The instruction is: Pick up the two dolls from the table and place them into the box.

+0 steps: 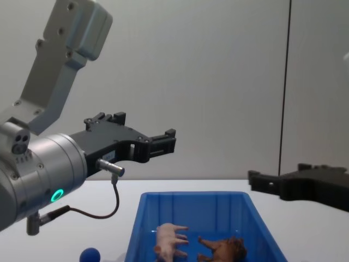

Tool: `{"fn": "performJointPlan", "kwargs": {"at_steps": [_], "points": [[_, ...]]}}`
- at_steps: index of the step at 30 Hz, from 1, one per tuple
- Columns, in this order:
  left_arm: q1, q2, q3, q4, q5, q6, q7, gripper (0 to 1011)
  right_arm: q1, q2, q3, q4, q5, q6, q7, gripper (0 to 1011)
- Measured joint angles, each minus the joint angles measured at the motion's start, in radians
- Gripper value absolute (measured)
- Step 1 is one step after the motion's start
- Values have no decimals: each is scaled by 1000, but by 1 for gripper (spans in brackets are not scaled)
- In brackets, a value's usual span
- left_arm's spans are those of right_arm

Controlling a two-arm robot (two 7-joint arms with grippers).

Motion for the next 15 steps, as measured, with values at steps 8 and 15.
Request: {"fn": "performJointPlan", "kwargs": {"at_steps": [8, 15], "points": [[2, 0, -1, 0, -1, 3, 0, 1001, -21, 17, 11, -26, -8, -11, -38, 1001], [11, 7, -7, -10, -25, 29, 11, 1001, -30, 24, 15, -37, -11, -15, -55, 1001]]}}
